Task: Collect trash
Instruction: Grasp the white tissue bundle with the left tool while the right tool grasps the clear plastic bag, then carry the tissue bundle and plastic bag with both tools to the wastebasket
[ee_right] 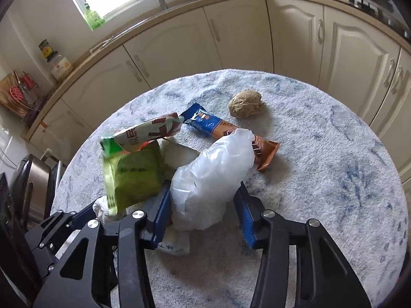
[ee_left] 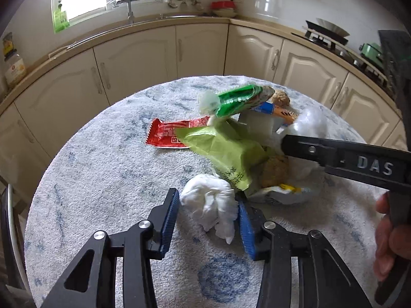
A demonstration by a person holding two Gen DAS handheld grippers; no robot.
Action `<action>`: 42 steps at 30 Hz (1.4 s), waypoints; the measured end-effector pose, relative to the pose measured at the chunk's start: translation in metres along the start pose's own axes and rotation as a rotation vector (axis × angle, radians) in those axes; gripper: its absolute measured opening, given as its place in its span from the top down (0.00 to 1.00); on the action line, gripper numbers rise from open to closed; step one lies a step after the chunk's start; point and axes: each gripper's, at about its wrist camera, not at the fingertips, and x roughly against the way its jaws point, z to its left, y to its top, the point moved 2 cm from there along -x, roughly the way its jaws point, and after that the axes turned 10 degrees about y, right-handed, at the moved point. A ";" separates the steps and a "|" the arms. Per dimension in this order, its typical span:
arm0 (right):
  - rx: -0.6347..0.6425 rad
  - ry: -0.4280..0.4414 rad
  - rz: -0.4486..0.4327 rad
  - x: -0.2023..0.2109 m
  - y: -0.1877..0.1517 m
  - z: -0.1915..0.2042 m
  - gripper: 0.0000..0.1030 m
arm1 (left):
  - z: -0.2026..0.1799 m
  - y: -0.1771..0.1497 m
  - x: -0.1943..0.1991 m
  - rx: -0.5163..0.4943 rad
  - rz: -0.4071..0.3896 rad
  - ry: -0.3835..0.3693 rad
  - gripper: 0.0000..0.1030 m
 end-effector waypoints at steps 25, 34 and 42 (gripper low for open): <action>0.062 -0.062 -0.264 0.201 -0.058 -0.009 0.56 | -0.039 0.020 0.106 0.032 -0.188 -0.069 0.69; -0.047 -0.193 -0.360 0.292 -0.105 -0.080 0.56 | -0.138 -0.015 0.200 -0.123 -0.297 -0.248 0.69; -0.193 -0.338 -0.407 0.360 -0.152 -0.160 0.56 | -0.227 -0.023 0.214 -0.244 -0.306 -0.421 0.69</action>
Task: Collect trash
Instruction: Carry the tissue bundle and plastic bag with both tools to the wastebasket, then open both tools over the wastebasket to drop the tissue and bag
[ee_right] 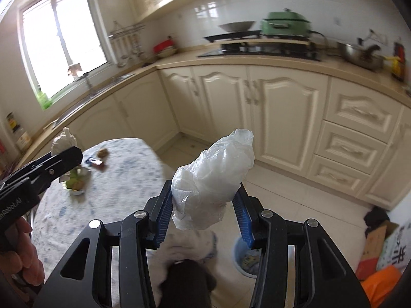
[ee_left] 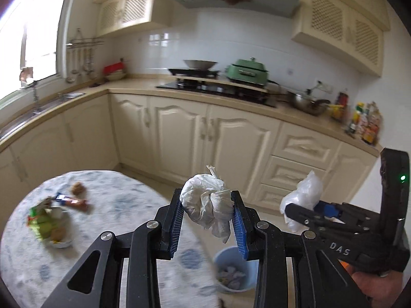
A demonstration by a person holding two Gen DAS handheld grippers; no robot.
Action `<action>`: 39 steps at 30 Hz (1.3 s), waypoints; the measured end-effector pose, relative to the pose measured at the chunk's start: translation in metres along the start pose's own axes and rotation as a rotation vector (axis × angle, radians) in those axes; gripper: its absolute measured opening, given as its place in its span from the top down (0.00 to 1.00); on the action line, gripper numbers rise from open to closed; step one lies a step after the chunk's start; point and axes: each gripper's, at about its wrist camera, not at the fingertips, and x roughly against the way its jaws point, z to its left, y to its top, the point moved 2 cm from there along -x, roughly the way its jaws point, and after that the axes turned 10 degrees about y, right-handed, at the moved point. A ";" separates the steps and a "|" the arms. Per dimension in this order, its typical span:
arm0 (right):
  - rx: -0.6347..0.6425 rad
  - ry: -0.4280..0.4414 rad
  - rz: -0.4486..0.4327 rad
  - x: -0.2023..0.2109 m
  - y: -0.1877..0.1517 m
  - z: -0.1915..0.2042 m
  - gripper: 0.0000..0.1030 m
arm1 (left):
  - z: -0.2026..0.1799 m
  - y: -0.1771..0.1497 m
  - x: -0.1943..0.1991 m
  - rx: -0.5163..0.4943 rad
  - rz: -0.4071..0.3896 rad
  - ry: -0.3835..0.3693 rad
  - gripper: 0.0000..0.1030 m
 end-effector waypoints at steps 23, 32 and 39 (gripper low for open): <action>-0.359 -0.154 0.277 -0.096 -0.103 -0.207 0.56 | -0.143 -0.045 -0.253 -0.118 0.495 -0.194 0.69; -0.427 -0.152 0.377 -0.141 -0.131 -0.239 0.53 | -0.179 -0.039 -0.351 -0.104 0.650 -0.191 0.66; -0.469 -0.149 0.383 -0.147 -0.140 -0.250 0.21 | -0.187 -0.041 -0.374 -0.095 0.644 -0.135 0.23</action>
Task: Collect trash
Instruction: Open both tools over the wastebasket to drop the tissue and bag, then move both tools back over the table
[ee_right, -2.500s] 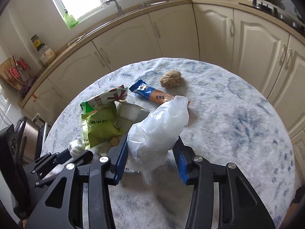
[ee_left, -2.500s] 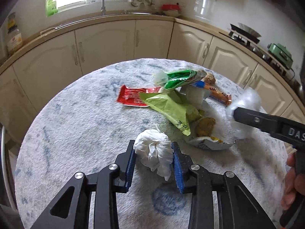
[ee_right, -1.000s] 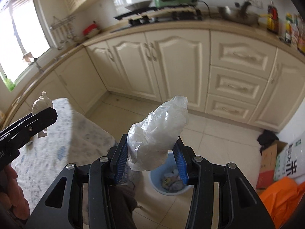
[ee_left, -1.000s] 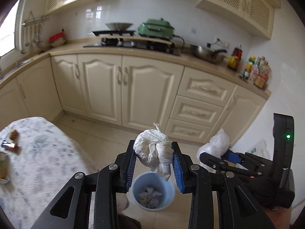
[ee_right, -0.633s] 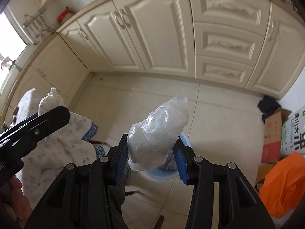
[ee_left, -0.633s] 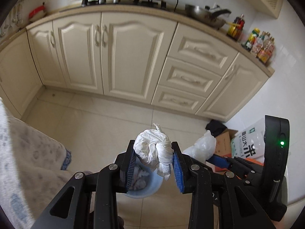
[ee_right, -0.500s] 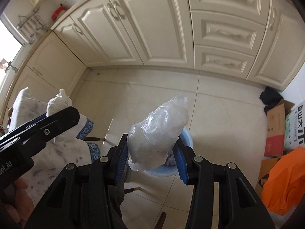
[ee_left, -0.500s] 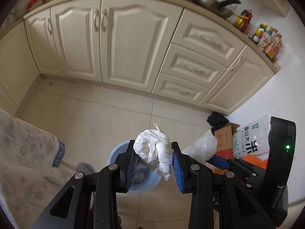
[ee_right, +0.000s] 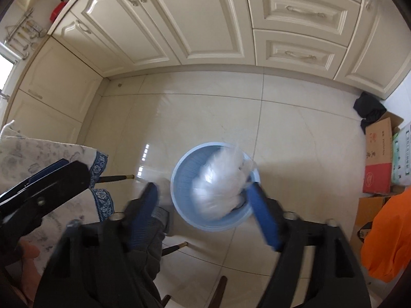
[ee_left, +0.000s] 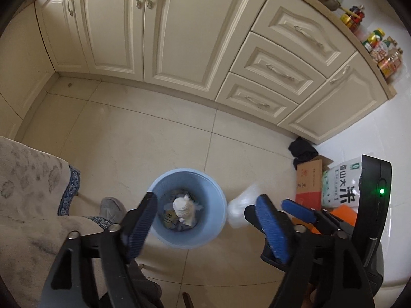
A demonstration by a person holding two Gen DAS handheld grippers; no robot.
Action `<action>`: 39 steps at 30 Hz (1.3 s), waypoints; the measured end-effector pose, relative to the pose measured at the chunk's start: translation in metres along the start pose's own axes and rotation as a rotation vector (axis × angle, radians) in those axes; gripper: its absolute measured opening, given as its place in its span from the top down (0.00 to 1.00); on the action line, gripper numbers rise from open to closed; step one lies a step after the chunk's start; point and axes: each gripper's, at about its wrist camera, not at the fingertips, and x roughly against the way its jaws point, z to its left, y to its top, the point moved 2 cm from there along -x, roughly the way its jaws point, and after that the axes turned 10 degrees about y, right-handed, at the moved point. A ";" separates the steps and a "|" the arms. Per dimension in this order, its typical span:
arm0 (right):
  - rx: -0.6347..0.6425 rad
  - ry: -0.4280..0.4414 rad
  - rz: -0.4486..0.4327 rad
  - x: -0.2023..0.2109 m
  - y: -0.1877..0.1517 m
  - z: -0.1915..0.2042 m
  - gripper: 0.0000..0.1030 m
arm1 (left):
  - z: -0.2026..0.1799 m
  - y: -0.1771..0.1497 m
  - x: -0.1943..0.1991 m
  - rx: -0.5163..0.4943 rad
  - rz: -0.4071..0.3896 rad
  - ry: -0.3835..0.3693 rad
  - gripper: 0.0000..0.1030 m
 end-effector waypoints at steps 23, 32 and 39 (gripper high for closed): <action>0.048 0.006 -0.158 0.086 -0.001 0.066 0.00 | 0.014 -0.097 0.176 0.016 -0.308 0.117 0.01; 0.195 0.084 -0.286 0.146 -0.005 0.159 0.00 | 0.089 -0.175 0.293 0.119 -0.504 0.155 0.01; 0.356 0.175 -0.363 0.186 -0.027 0.255 0.00 | 0.151 -0.250 0.372 0.232 -0.637 0.222 0.01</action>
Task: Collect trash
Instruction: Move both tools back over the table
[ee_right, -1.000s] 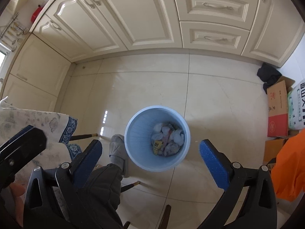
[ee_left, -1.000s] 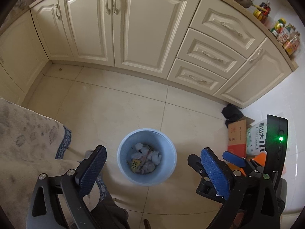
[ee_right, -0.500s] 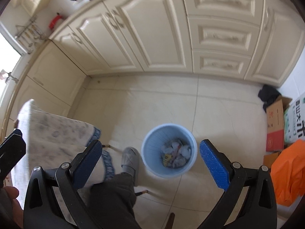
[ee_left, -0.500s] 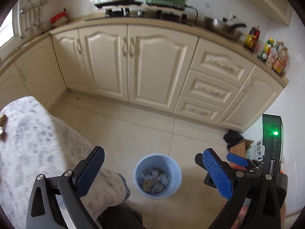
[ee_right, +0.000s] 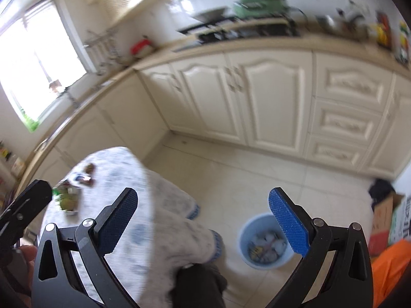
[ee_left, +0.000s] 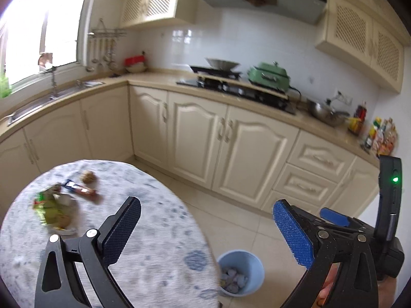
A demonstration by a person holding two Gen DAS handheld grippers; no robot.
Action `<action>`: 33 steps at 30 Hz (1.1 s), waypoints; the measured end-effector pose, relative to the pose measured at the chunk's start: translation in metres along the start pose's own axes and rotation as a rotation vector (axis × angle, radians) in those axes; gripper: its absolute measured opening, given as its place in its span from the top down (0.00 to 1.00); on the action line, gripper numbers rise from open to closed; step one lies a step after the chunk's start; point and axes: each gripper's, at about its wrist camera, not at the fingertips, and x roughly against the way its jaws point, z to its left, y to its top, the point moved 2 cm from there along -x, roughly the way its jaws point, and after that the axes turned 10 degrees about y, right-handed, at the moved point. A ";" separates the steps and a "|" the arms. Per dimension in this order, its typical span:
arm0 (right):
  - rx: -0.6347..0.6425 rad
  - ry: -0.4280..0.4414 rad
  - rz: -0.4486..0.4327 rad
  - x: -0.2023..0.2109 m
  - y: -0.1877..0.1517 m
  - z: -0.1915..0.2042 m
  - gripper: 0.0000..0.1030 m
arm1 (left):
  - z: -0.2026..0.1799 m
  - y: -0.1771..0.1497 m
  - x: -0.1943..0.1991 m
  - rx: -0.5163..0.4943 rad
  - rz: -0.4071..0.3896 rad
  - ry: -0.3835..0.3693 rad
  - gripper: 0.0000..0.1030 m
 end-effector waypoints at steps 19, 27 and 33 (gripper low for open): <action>0.374 0.251 -0.030 -0.005 -0.019 0.229 0.00 | 0.173 -0.079 0.153 0.205 -0.113 0.345 0.01; 0.458 0.306 0.116 -0.077 -0.051 0.275 0.00 | 0.202 -0.103 0.136 0.278 -0.024 0.457 0.01; 0.505 0.309 0.245 -0.148 -0.077 0.295 0.00 | 0.224 -0.099 0.104 0.329 0.050 0.504 0.01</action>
